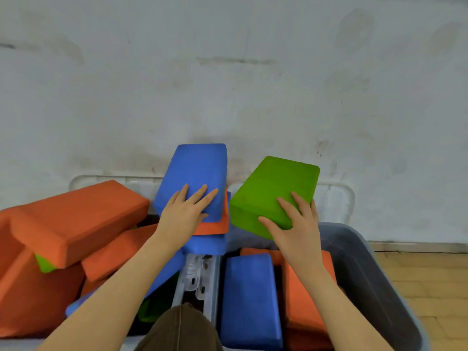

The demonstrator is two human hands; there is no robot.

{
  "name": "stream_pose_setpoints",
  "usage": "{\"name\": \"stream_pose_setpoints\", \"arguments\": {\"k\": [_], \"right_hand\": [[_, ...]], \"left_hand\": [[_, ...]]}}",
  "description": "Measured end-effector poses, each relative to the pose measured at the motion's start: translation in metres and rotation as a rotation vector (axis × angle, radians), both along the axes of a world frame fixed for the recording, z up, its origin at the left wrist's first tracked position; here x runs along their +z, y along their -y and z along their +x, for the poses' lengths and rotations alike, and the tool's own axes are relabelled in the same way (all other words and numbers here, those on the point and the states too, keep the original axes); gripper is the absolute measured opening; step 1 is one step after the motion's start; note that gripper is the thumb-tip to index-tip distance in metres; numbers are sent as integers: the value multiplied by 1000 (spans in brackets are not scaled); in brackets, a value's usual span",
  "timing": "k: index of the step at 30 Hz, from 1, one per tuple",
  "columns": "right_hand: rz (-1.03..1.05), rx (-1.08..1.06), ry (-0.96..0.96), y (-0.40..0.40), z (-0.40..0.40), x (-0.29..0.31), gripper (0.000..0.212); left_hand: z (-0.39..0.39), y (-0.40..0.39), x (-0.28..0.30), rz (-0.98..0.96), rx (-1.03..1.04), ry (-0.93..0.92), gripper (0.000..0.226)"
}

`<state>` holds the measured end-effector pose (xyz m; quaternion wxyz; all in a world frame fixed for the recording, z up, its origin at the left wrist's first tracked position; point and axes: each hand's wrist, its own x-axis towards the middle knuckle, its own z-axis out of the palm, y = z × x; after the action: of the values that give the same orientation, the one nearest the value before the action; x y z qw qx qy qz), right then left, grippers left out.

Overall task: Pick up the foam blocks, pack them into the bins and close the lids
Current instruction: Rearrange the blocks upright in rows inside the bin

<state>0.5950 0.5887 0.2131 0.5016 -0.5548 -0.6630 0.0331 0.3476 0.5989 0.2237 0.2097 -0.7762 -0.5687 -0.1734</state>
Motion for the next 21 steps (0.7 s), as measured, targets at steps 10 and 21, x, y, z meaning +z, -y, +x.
{"name": "stream_pose_setpoints", "arguments": {"k": [10, 21], "right_hand": [[155, 146, -12, -10, -35, 20, 58], [252, 291, -57, -28, -84, 58, 55]], "left_hand": [[-2, 33, 11, -122, -295, 570, 84], [-14, 13, 53, 56, -315, 827, 69]]}}
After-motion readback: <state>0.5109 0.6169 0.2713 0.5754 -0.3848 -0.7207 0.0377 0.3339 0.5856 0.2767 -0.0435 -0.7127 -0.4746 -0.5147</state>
